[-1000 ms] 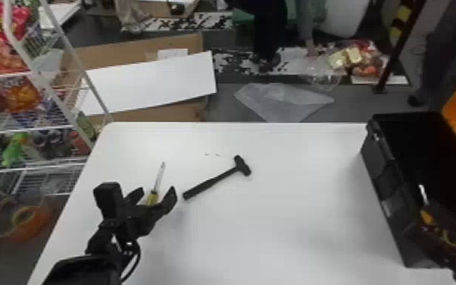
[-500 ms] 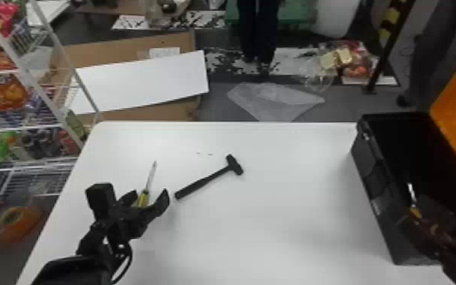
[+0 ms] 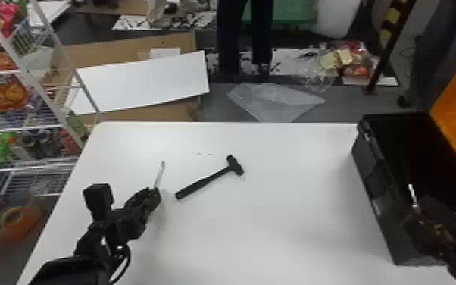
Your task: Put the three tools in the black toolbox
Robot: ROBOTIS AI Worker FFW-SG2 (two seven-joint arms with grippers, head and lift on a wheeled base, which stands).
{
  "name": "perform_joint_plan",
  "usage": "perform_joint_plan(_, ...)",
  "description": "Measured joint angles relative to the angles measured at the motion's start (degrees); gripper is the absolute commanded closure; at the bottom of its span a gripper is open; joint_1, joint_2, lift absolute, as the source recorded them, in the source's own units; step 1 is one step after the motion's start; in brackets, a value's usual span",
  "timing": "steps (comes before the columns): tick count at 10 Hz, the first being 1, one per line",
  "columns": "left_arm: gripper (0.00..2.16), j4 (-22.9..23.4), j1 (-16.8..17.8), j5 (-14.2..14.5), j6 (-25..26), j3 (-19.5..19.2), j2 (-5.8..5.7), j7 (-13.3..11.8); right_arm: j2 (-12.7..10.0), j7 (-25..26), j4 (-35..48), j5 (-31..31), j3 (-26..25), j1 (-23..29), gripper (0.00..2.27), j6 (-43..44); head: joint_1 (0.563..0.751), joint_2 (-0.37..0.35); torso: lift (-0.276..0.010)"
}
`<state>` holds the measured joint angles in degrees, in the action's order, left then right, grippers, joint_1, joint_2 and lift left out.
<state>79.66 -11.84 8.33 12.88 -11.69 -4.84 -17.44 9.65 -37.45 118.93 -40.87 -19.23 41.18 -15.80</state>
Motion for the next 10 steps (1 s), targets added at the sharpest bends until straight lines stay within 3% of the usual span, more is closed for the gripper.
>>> perform_joint_plan(1,1.54,0.0,0.1,0.0,0.1,0.1,0.02,0.2,0.0,0.0,0.0,-0.2,-0.2,0.1,0.08,0.0,0.695,0.069,-0.055)
perform_joint_plan(5,1.54,1.3,-1.4,1.3,0.5,0.1,0.01,0.3,0.0,-0.1,0.5,-0.9,-0.6,0.3,0.08,0.1,0.695,0.063,-0.055)
perform_joint_plan(7,1.54,6.3,-3.6,3.6,1.9,0.5,0.01,-0.2,-0.1,-0.1,0.4,-0.7,-0.5,-0.1,0.08,0.0,0.695,0.05,-0.055)
perform_joint_plan(10,1.54,19.0,-7.0,6.9,8.3,1.7,-0.13,-0.8,0.0,0.0,0.3,-0.4,-0.5,-0.6,0.08,-0.2,0.695,0.01,-0.055)
